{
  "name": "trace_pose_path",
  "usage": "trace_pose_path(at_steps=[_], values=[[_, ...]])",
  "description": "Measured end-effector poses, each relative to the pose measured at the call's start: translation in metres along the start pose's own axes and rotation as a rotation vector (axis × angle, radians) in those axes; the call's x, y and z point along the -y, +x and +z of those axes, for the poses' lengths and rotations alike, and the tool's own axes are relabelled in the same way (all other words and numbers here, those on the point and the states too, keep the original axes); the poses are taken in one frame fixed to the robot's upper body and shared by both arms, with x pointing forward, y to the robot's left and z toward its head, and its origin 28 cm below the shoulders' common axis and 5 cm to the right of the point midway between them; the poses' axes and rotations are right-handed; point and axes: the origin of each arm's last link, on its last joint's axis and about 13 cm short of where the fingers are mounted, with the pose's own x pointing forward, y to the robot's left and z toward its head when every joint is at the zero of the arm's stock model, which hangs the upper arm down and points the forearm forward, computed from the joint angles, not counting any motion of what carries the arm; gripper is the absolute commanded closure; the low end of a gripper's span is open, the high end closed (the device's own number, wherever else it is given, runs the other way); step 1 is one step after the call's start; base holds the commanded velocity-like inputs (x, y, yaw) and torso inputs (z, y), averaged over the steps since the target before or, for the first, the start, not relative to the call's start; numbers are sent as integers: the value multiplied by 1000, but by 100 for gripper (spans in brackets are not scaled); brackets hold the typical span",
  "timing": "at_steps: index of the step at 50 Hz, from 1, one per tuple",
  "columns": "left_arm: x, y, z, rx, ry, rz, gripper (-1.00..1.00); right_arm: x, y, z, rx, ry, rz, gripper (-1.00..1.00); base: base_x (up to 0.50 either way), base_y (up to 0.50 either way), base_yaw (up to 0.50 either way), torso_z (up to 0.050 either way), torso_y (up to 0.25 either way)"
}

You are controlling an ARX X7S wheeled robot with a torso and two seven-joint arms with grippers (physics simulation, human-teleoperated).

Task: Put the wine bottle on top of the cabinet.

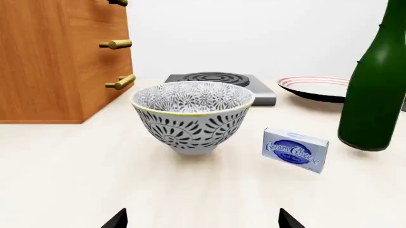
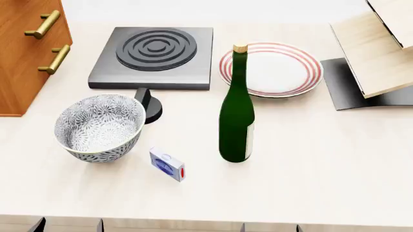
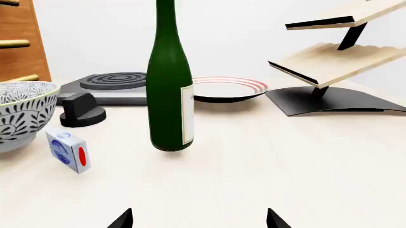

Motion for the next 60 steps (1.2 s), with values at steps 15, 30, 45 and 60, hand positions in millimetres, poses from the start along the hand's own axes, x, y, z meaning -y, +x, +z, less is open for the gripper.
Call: trace_pose_path(at_steps=[15,30,45,60], values=[[0,1,-1,-8,3,3,-100,0,1,-1,-4,1,1,-100,0,0,0,0,0],[-1,2,1,-6,5,18,-100,0,1,0,-2,2,0,-100,0,0,0,0,0],[1,0,3,13,23,7,-100,0,-1,2,15,-27,-6,-100,0,0,0,0,0],[2,-7,28,90,53,1,-100,-2,-5,21,72,-44,-14,-100,0,0,0,0,0]])
